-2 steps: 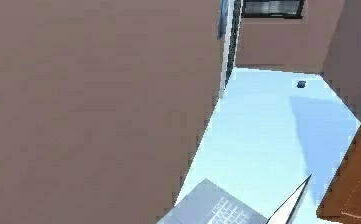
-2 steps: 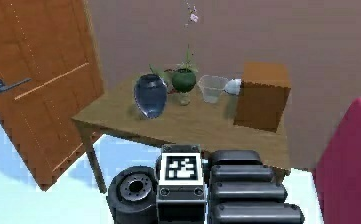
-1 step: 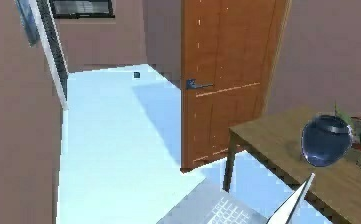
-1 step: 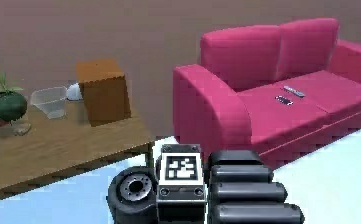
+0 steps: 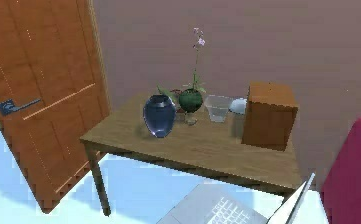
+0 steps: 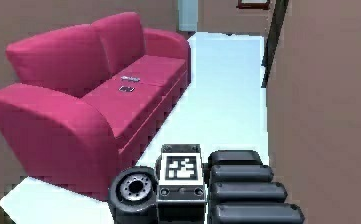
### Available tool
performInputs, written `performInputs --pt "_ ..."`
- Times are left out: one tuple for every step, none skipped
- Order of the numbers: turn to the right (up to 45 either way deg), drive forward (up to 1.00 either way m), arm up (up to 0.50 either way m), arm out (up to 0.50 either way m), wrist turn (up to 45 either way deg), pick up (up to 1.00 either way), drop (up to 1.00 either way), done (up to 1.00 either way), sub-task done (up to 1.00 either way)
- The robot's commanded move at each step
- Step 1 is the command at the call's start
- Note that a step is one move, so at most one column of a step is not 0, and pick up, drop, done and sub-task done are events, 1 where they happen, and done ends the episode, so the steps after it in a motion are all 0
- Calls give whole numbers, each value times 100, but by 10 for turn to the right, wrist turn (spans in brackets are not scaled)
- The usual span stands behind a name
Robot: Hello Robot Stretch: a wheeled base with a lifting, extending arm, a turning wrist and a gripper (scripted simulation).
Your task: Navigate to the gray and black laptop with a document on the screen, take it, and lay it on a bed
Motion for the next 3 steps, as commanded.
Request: performInputs --pt "180 0 0 0 0 0 0 0 0" --pt "0 10 0 0 0 0 0 0 0" --pt "-450 0 0 0 0 0 0 0 0"
